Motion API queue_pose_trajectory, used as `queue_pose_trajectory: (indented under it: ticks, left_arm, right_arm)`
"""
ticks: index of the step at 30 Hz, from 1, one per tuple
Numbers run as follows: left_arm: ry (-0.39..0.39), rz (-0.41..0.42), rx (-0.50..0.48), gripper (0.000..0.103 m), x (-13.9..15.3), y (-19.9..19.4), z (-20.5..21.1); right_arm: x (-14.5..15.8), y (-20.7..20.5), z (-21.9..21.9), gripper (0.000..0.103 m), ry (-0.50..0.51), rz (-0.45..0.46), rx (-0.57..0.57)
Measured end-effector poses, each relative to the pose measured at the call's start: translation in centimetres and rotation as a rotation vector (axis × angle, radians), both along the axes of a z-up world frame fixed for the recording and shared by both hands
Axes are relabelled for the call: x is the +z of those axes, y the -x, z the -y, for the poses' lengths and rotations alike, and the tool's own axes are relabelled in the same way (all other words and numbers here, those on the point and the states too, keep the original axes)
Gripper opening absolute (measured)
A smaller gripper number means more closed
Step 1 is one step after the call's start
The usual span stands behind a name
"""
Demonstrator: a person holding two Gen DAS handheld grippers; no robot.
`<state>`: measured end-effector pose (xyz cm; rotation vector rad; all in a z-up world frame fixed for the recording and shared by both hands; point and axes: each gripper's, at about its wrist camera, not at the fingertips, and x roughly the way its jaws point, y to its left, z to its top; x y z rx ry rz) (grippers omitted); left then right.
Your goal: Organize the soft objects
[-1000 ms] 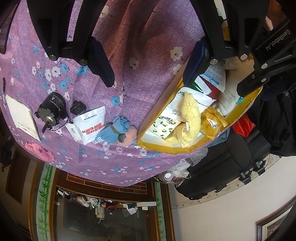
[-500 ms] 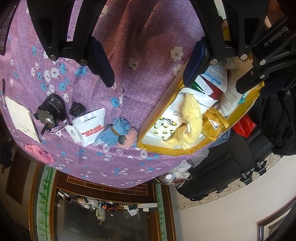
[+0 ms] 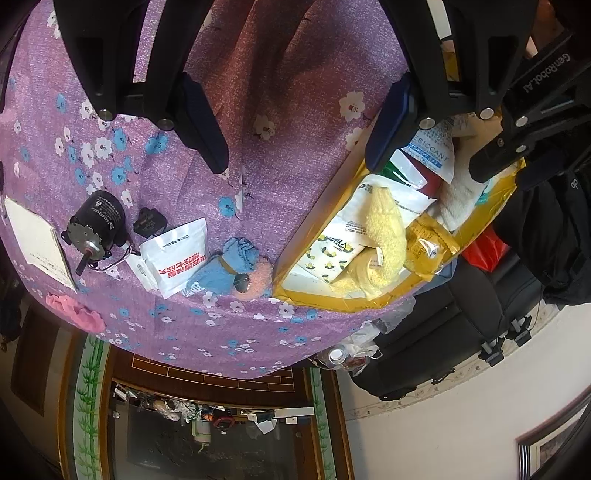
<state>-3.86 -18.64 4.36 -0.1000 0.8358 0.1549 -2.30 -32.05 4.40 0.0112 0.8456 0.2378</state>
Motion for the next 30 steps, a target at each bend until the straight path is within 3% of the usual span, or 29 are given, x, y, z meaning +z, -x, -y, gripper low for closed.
queue_pose_trajectory:
  ticks: [30]
  left_arm:
    - [-0.001, 0.004, 0.030, 0.071, -0.9, -0.5, -1.8]
  right_arm:
    - [0.5, -0.3, -2.1, 0.076, -0.022, 0.014, 0.039]
